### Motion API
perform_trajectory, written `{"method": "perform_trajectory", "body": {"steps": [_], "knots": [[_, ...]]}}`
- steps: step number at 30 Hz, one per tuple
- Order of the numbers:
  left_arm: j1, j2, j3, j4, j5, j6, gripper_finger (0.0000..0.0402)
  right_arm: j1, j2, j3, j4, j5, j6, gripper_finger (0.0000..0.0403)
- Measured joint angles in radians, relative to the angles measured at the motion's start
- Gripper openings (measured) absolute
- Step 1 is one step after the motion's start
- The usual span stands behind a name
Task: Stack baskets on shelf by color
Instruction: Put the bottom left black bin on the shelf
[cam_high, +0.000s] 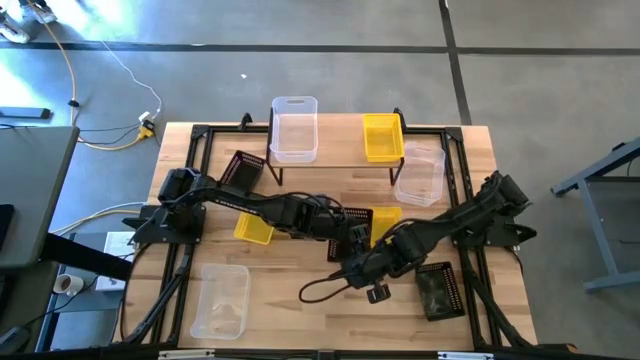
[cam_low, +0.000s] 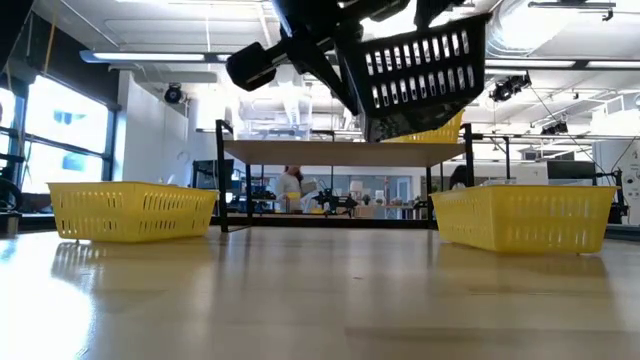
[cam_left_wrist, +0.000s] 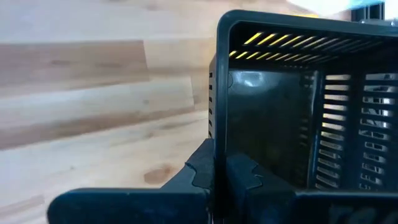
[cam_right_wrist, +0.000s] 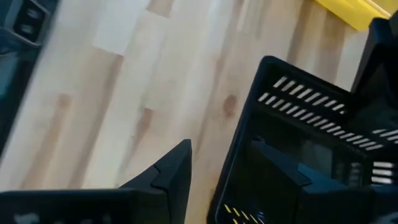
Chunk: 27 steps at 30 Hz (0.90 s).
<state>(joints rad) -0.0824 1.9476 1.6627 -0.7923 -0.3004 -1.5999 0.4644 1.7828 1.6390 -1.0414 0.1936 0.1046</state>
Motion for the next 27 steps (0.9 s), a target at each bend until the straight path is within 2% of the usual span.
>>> {"method": "perform_trajectory", "body": {"steps": [14, 27], "knots": [[0.016, -0.014, -0.002, 0.023, 0.041, 0.069, 0.0000, 0.001, 0.002, 0.001, -0.083, 0.027, 0.047, 0.0104], [0.024, -0.027, -0.002, 0.044, 0.069, 0.086, 0.0000, -0.005, 0.001, 0.002, -0.067, 0.042, 0.078, 0.0103]]}}
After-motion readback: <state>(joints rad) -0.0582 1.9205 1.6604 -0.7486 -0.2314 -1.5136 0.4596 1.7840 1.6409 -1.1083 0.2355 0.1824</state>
